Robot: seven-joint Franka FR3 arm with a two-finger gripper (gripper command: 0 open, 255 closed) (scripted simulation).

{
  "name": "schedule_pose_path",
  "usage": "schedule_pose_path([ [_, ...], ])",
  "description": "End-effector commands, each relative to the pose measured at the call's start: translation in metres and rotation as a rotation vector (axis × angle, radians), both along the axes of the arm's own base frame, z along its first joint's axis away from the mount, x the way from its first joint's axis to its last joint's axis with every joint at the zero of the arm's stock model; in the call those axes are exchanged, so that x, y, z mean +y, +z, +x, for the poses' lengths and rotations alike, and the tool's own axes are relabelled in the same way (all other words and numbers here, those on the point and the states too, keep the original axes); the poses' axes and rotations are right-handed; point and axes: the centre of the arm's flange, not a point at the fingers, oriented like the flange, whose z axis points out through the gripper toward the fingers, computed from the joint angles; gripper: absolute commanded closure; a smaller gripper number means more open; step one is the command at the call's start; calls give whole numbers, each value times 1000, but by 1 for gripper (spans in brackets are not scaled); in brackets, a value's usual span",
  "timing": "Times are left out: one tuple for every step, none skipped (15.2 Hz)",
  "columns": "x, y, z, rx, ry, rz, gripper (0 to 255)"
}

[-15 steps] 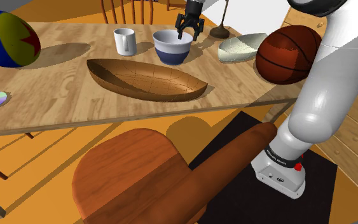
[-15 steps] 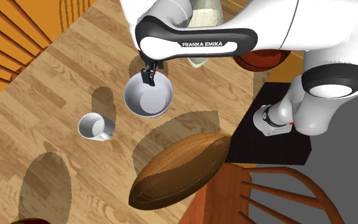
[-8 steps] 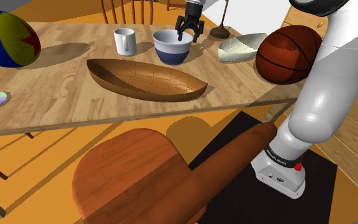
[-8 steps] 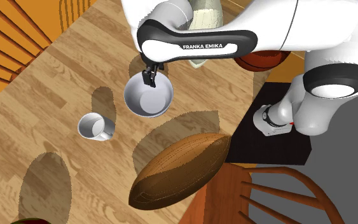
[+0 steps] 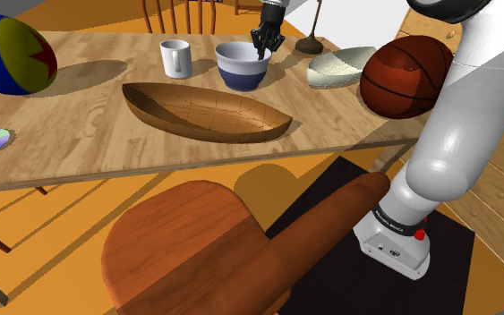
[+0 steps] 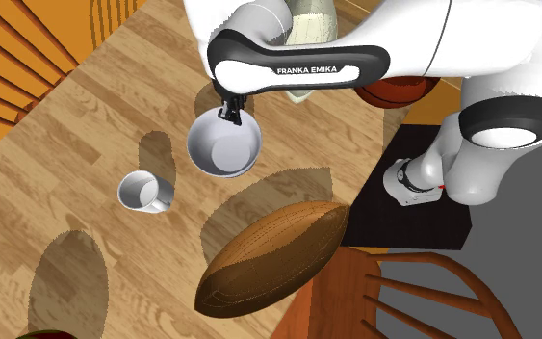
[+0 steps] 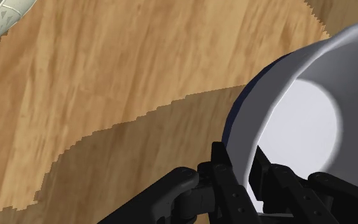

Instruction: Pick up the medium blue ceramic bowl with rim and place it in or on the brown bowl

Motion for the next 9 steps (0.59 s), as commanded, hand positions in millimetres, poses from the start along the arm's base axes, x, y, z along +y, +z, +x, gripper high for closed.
schedule_pose_path([
  [0, 0, 0, 0, 0, 0, 255],
  [0, 0, 0, 0, 0, 0, 255],
  [0, 0, 0, 0, 0, 0, 255],
  [0, 5, 0, 0, 0, 0, 255],
  [0, 10, 0, 0, 0, 0, 255],
  [0, 16, 0, 0, 0, 0, 255],
  [0, 21, 0, 0, 0, 0, 255],
  [0, 26, 0, 0, 0, 0, 255],
  [0, 31, 0, 0, 0, 0, 255],
])
